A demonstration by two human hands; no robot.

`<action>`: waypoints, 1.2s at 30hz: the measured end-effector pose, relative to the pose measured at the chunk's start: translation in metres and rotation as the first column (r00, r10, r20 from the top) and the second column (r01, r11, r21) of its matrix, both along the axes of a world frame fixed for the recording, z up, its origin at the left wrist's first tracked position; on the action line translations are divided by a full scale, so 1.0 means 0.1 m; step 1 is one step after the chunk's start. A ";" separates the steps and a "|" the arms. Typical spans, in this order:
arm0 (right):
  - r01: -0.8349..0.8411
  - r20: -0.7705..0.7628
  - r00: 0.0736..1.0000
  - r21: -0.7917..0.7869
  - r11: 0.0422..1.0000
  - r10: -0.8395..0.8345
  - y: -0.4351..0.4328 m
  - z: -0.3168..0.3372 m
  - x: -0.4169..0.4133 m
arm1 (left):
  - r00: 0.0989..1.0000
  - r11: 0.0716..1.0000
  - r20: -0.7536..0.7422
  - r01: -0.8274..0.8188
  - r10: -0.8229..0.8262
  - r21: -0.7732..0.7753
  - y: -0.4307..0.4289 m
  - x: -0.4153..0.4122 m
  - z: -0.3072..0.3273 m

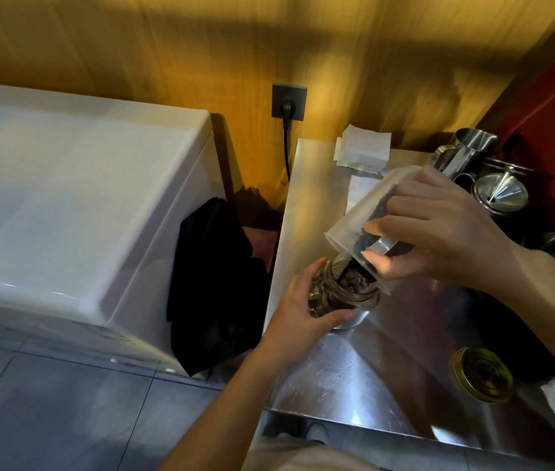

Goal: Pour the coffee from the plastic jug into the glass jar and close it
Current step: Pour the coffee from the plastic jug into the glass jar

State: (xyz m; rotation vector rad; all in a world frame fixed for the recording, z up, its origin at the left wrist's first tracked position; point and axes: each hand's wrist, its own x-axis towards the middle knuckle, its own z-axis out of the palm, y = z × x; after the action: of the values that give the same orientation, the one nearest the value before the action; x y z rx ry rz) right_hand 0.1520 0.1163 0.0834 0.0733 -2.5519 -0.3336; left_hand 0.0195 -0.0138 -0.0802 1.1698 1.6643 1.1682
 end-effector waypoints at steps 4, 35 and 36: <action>-0.008 0.004 1.000 0.025 1.000 0.008 -0.01 0.01 0.00 | 1.000 1.000 -0.008 0.001 -0.001 0.009 0.00 0.00 -0.01; -0.018 -0.014 1.000 0.060 0.998 0.019 -0.08 -0.02 0.00 | 1.000 1.000 -0.019 0.012 -0.012 0.013 0.01 -0.01 -0.05; -0.022 -0.010 1.000 0.060 0.998 0.022 -0.08 -0.02 0.00 | 1.000 1.000 -0.017 0.010 -0.010 0.011 0.01 -0.01 -0.05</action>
State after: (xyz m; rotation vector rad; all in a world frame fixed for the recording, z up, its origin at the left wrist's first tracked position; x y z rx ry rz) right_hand 0.1517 0.1079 0.0812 0.1217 -2.5285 -0.4015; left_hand 0.0181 -0.0125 -0.0855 1.1965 1.6648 1.1660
